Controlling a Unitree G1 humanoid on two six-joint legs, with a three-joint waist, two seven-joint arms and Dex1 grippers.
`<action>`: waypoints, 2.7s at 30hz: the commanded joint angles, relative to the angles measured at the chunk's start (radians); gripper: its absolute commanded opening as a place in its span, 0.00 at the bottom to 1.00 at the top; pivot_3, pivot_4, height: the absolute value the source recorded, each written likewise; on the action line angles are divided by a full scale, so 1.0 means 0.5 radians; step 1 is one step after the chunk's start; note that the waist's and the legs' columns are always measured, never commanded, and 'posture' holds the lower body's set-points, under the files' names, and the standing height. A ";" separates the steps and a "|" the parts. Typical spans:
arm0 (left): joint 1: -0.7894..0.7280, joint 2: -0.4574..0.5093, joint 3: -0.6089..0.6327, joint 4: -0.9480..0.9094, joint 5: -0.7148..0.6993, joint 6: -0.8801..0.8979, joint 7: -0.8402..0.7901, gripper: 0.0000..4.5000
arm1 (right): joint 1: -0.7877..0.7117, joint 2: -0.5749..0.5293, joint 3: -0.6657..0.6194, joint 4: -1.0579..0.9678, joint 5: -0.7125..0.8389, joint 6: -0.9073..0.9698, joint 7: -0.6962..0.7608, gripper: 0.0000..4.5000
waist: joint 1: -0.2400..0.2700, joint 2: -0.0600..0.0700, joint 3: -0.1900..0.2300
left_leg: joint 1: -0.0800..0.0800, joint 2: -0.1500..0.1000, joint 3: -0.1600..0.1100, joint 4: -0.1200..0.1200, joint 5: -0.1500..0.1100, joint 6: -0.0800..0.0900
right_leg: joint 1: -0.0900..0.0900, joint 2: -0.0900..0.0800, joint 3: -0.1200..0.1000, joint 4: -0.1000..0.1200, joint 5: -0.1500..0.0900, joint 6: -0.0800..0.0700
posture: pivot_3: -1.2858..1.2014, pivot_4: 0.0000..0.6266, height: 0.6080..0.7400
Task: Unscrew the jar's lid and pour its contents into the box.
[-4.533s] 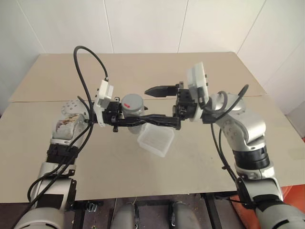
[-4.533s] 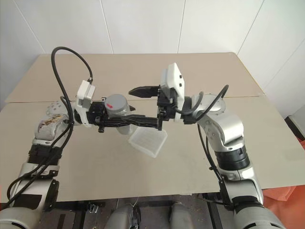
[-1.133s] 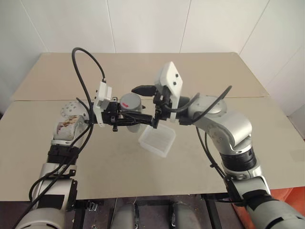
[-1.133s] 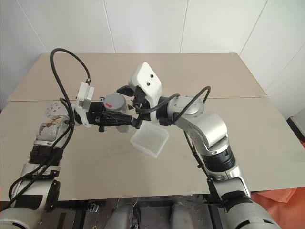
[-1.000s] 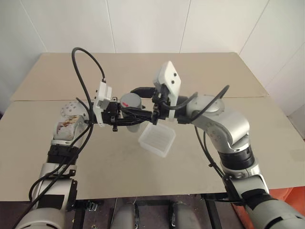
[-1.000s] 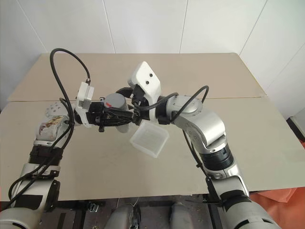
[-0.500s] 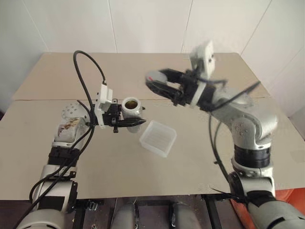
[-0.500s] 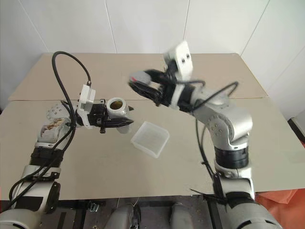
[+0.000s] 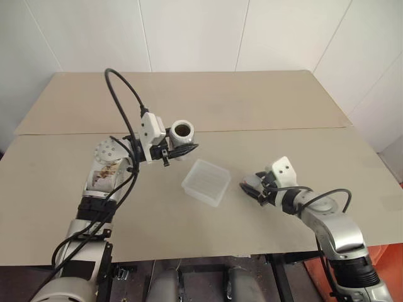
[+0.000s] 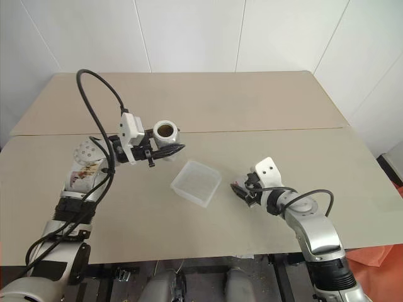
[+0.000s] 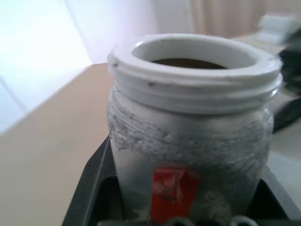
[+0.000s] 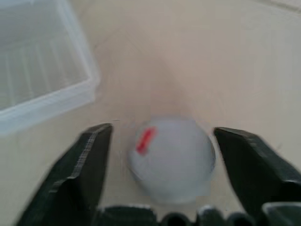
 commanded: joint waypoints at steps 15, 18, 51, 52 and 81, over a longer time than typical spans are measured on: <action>-0.869 0.506 -1.434 0.593 3.363 -1.224 3.575 0.43 | -0.454 -0.601 -0.339 -0.579 1.027 0.661 0.634 1.00 | 0.064 -0.001 0.000 | -0.006 -0.002 0.001 -0.001 -0.003 0.004 | 0.002 -0.004 -0.005 -0.001 0.005 0.007 | 0.52 0.24 1.00; -0.972 0.427 -1.614 0.701 3.543 -1.040 3.768 0.43 | -0.509 -0.585 -0.336 -0.560 1.057 0.640 0.628 1.00 | 0.067 -0.002 0.001 | -0.014 -0.002 0.003 0.001 -0.003 0.005 | -0.003 -0.004 -0.007 -0.001 0.005 0.008 | 0.52 0.24 1.00; 0.434 0.130 -0.053 -0.409 -0.624 0.636 1.152 0.43 | -0.479 -0.322 -0.252 -0.502 0.958 0.336 0.435 1.00 | 0.016 0.000 0.000 | -0.016 -0.001 0.002 0.019 -0.002 0.004 | -0.012 -0.006 0.000 0.022 0.005 0.008 | 0.52 0.24 1.00; 0.481 0.111 -0.033 -0.419 -0.604 0.644 1.154 0.43 | -0.482 -0.307 -0.245 -0.488 0.945 0.325 0.428 1.00 | 0.016 0.000 0.000 | -0.009 0.000 0.002 0.019 -0.003 0.005 | -0.005 -0.005 0.000 0.021 0.005 0.008 | 0.52 0.24 1.00; 1.969 0.728 1.119 -1.534 -0.997 0.770 0.114 1.00 | -0.069 -0.754 -0.432 -0.081 0.559 -0.204 0.936 1.00 | 0.045 0.001 -0.001 | 0.005 0.005 0.007 0.007 -0.003 0.003 | 0.001 -0.005 0.007 0.000 0.003 0.000 | 0.52 0.24 1.00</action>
